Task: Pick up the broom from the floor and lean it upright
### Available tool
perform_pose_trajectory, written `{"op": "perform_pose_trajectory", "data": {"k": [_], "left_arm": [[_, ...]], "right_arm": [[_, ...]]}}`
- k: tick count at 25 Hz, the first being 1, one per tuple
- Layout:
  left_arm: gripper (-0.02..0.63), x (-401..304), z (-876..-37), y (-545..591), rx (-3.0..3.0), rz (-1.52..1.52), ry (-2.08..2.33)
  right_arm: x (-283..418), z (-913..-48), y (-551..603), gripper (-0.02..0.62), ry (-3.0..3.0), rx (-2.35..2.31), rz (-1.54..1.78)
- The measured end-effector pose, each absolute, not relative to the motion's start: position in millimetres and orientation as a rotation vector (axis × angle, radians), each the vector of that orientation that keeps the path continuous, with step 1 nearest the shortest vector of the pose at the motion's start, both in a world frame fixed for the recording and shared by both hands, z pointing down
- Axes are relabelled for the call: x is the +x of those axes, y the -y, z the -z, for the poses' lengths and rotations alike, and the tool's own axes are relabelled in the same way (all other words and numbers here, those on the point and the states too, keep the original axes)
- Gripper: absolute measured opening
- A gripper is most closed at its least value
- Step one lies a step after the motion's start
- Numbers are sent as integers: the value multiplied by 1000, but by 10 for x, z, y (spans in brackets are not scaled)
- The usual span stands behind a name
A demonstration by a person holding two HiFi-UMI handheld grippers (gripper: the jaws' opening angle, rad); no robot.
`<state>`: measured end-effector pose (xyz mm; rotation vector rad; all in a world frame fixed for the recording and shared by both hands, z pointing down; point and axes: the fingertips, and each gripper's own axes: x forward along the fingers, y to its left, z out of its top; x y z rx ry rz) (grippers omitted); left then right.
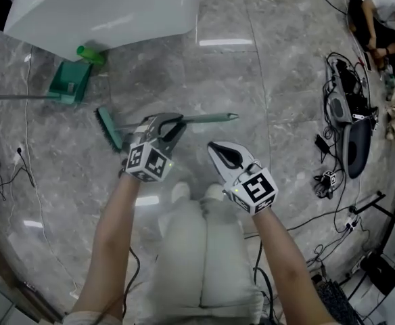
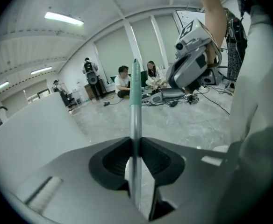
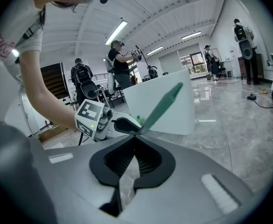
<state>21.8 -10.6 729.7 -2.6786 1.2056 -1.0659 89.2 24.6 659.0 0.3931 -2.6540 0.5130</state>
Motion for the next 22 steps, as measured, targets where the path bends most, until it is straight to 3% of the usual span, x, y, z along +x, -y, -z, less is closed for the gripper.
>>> {"op": "perform_pose_trajectory", "data": {"k": [22], "left_arm": [[75, -1498, -5103, -325, -2270, 414, -2429]], "right_arm": [[135, -4451, -693, 2, 2773, 224, -565]]}}
